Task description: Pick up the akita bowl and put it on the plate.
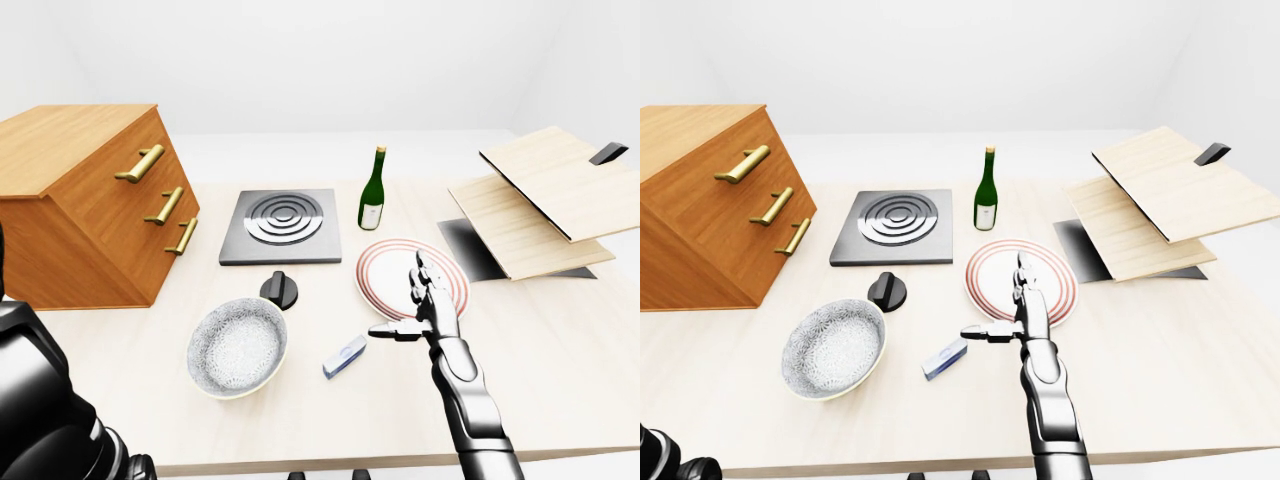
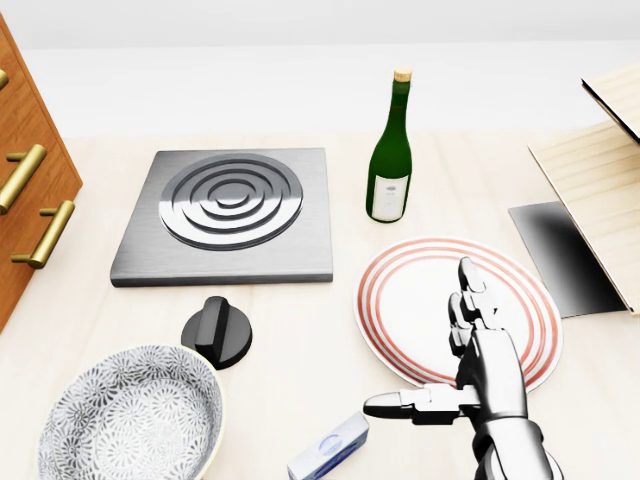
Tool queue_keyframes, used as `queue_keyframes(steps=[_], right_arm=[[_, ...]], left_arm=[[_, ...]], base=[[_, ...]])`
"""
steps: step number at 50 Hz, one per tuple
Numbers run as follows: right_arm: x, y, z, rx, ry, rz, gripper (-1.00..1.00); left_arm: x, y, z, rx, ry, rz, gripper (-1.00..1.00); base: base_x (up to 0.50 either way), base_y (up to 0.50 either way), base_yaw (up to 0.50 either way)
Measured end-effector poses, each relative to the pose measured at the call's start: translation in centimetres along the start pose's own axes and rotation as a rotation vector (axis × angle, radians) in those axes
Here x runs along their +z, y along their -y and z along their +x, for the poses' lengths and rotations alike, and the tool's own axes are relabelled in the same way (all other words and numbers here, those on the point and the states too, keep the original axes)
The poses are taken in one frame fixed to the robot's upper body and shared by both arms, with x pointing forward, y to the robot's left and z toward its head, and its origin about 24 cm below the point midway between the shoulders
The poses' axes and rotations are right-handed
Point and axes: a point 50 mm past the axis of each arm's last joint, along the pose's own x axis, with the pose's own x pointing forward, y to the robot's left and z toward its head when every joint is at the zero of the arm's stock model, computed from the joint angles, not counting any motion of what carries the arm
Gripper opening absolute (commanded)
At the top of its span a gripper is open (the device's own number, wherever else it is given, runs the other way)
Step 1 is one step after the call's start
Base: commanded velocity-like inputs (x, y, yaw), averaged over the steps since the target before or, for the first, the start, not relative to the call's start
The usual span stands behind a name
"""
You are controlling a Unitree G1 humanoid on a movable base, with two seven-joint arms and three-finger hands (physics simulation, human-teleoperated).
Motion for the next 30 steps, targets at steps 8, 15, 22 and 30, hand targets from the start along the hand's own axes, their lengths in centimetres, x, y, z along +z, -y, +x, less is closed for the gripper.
queue_keyframes(steps=[8, 15, 22, 30], right_arm=[[0.1, 0.2, 0.0, -0.023, -0.003, 0.005, 1.00], [2.3, 0.2, 0.2, -0.023, 0.091, -0.014, 1.00], [6.4, 0.1, 0.8, 0.005, 0.253, -0.098, 1.00], [12.9, -0.4, 0.4, 0.038, 0.521, -0.149, 1.00]], left_arm=[[-0.1, -0.1, -0.1, 0.013, -0.011, -0.012, 1.00], [0.0, -0.1, -0.2, 0.016, -0.016, -0.012, 1.00], [0.0, 0.0, -0.4, 0.007, -0.011, -0.004, 1.00], [0.0, 0.0, -0.4, 0.000, -0.004, 0.007, 1.00]], base=[[0.06, 0.00, 0.00], [0.00, 0.00, 0.00], [0.00, 0.00, 0.00], [0.00, 0.00, 0.00]])
